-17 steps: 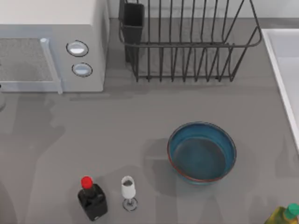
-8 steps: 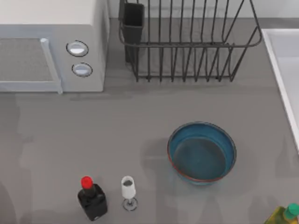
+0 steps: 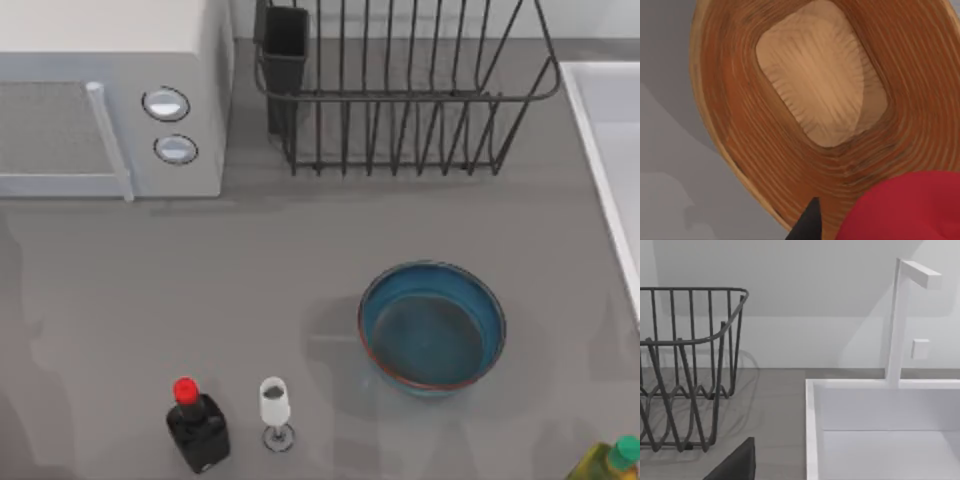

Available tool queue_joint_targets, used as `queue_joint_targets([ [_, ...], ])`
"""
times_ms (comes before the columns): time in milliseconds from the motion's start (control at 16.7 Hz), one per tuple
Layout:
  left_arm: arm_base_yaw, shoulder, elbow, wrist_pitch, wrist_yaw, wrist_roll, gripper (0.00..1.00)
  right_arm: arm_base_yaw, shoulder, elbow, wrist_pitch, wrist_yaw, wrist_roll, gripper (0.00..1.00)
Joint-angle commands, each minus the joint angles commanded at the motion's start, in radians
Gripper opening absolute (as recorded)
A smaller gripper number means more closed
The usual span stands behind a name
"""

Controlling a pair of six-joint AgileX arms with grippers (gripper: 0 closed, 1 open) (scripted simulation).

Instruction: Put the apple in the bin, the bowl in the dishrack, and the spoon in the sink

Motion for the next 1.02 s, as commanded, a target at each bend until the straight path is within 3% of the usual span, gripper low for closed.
queue_joint_targets([
  [480,0.0,0.004,-0.015,0.018,0.001,0.017,0.0,0.0,0.0,0.0,0.0,0.0,0.0,1.0],
  [1020,0.04,0.041,-0.247,0.297,0.001,0.051,0.0,0.0,0.0,0.0,0.0,0.0,0.0,1.0],
])
